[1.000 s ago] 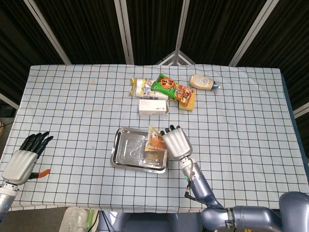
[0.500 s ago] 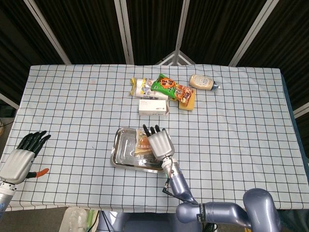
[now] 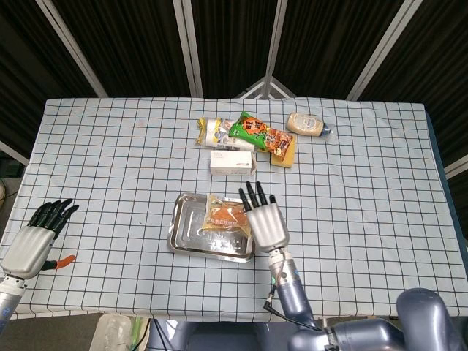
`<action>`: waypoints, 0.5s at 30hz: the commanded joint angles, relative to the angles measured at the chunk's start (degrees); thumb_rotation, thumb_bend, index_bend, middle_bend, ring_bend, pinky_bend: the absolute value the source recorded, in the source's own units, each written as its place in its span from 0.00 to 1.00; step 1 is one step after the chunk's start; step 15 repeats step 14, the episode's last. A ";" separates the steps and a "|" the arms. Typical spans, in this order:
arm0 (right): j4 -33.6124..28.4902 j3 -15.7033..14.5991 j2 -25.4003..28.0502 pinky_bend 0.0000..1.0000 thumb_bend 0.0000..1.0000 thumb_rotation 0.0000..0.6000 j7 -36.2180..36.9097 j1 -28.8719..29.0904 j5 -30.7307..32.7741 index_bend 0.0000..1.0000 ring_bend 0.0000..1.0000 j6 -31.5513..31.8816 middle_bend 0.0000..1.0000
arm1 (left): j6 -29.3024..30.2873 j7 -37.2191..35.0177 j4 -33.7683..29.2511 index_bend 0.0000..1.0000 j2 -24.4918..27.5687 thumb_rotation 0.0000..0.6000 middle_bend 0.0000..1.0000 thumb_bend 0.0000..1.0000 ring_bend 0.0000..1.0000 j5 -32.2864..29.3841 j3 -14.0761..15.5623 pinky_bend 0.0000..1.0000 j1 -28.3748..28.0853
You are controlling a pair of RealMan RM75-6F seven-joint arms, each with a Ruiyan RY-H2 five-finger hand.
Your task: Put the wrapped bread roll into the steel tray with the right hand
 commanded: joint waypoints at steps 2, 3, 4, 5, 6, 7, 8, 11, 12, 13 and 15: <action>-7.42 -10.22 13.97 0.10 0.33 1.00 9.68 -10.40 -11.44 0.00 0.00 9.33 0.00 | 0.00 0.79 -0.23 0.00 -0.23 1.00 0.00 0.06 0.00 0.16 0.10 0.00 0.02; -6.97 -11.99 16.10 0.07 0.33 1.00 12.98 -12.24 -13.40 0.00 0.00 10.35 0.00 | 0.03 1.04 -0.29 0.00 -0.32 1.00 0.00 0.06 0.00 0.22 0.13 0.00 0.04; -5.87 -13.89 18.24 0.03 0.33 1.00 17.28 -14.54 -15.31 0.00 0.00 11.75 0.00 | 0.09 1.33 -0.37 0.00 -0.41 1.00 0.00 0.06 0.00 0.32 0.15 0.00 0.05; -4.41 -15.60 19.92 0.01 0.33 1.00 21.58 -16.54 -17.15 0.00 0.00 12.74 0.00 | 0.17 1.61 -0.45 0.00 -0.51 1.00 0.00 0.06 0.00 0.40 0.17 0.00 0.08; -2.61 -17.42 21.45 0.00 0.33 1.00 26.64 -19.09 -18.61 0.00 0.00 14.21 0.00 | 0.28 1.99 -0.49 0.00 -0.63 1.00 0.00 0.06 0.00 0.53 0.21 0.00 0.12; -0.92 -19.18 22.56 0.00 0.33 1.00 31.64 -21.56 -19.97 0.00 0.00 15.46 0.00 | 0.37 2.36 -0.52 0.00 -0.77 1.00 0.00 0.06 0.00 0.61 0.23 0.00 0.15; 0.36 -20.33 23.14 0.00 0.33 1.00 34.83 -23.09 -21.10 0.00 0.00 16.29 0.00 | 0.40 2.61 -0.52 0.00 -0.88 1.00 0.00 0.06 0.00 0.65 0.25 0.00 0.17; 6.52 -22.88 24.33 0.00 0.33 1.00 44.46 -28.25 -24.35 0.00 0.00 19.29 0.00 | 0.19 3.77 -0.59 0.00 -1.43 1.00 0.00 0.06 0.00 0.69 0.27 0.00 0.10; 7.47 -23.24 25.16 0.00 0.33 1.00 45.08 -28.96 -24.67 0.00 0.00 19.22 0.00 | 0.06 4.00 -0.67 0.00 -1.56 1.00 0.00 0.06 0.00 0.75 0.30 0.00 0.03; 7.80 -23.02 25.80 0.00 0.33 1.00 45.84 -29.57 -25.00 0.00 0.00 19.54 0.00 | -0.04 4.24 -0.73 0.00 -1.67 1.00 0.00 0.06 0.00 0.90 0.41 0.00 -0.01; 7.86 -22.26 26.07 0.00 0.33 1.00 46.63 -30.26 -24.99 0.00 0.00 20.23 0.00 | -0.07 4.49 -0.80 0.00 -1.70 1.00 0.00 0.06 0.00 1.04 0.52 0.00 -0.01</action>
